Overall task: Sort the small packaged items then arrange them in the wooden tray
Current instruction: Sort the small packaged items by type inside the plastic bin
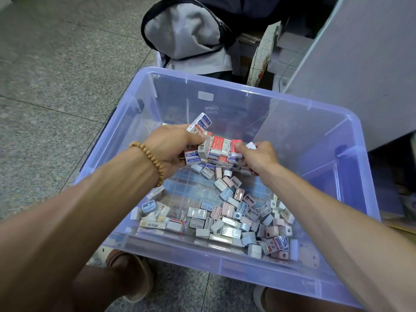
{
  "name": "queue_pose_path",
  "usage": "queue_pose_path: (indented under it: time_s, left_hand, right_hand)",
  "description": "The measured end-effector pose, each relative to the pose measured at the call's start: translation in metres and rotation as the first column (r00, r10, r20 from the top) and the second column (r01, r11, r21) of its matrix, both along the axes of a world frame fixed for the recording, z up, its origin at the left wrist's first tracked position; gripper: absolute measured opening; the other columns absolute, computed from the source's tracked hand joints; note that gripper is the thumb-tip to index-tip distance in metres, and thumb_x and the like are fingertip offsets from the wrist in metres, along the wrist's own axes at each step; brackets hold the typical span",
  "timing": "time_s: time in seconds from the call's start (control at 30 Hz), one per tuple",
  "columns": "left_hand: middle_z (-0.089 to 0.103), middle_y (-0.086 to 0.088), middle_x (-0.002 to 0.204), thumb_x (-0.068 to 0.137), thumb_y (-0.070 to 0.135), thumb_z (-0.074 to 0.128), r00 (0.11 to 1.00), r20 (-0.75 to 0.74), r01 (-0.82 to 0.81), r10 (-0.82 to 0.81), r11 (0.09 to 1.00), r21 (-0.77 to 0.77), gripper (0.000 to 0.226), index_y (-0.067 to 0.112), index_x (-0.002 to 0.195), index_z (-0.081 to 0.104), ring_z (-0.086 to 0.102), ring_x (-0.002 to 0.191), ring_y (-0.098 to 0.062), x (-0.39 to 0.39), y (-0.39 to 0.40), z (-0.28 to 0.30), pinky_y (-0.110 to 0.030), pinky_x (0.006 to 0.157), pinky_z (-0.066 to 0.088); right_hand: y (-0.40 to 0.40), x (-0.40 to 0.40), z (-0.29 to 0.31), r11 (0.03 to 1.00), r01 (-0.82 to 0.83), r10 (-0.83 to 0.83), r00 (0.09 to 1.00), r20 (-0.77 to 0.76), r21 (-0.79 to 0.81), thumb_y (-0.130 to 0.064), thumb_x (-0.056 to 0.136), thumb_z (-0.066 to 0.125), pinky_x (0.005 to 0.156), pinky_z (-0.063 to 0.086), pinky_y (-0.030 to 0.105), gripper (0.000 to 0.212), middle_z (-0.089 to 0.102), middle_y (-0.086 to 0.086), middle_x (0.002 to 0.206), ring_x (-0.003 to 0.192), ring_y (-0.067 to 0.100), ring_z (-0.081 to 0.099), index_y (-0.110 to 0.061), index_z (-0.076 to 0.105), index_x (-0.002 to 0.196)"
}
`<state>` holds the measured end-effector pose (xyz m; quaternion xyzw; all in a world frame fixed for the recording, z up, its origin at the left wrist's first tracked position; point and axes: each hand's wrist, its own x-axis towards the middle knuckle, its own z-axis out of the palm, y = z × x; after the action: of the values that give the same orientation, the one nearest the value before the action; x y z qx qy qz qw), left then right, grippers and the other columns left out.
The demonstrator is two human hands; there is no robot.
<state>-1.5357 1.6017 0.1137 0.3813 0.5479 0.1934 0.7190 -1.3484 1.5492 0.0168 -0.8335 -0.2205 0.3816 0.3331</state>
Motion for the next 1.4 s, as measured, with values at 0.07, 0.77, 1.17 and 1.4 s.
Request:
queue_pose_path:
  time_s: [0.07,0.77,1.17,1.4]
  left_hand:
    - [0.073,-0.015,0.094,0.089,-0.002,0.06,1.0,0.003,-0.008,0.008,1.0,-0.013,0.014,0.006,0.096,0.069,0.07,0.077,-0.024,0.001,0.0,-0.001,-0.028,0.058,0.059]
    - [0.074,-0.016,0.095,0.087,0.001,0.065,0.993,-0.081,0.077,-0.081,0.995,-0.059,0.023,0.0,0.109,0.065,0.073,0.087,-0.028,0.004,-0.001,-0.012,-0.038,0.072,0.058]
    - [0.074,-0.015,0.092,0.088,-0.001,0.062,0.995,-0.089,0.048,-0.048,0.999,-0.001,0.012,0.005,0.096,0.069,0.07,0.079,-0.026,-0.001,0.005,-0.01,-0.037,0.074,0.057]
    - [0.073,-0.018,0.098,0.087,-0.002,0.063,0.992,-0.12,0.038,-0.035,0.999,0.017,0.015,-0.001,0.101,0.069,0.07,0.096,-0.034,-0.015,0.006,-0.013,-0.049,0.091,0.054]
  right_hand:
    - [-0.002,0.003,-0.001,1.0,0.001,-0.001,1.0,0.006,-0.015,-0.033,0.088,0.071,0.049,0.032,0.027,0.028,0.055,0.002,0.062,0.052,0.018,0.046,-0.015,0.06,0.07]
    - [0.004,-0.001,0.007,0.999,-0.029,0.029,1.0,0.008,-0.023,-0.035,0.086,0.076,0.059,0.039,0.03,0.028,0.068,0.004,0.074,0.06,0.018,0.054,-0.014,0.066,0.07]
    - [0.0,-0.011,0.026,0.996,-0.063,0.06,0.997,0.054,0.066,-0.024,0.091,0.07,0.057,0.038,0.024,0.031,0.058,0.0,0.065,0.06,0.014,0.049,-0.011,0.06,0.065]
    - [0.01,-0.022,0.015,0.993,-0.019,-0.009,0.974,0.228,0.117,-0.039,0.078,0.083,0.079,0.058,0.045,0.036,0.071,0.0,0.066,0.074,0.024,0.071,-0.018,0.064,0.056]
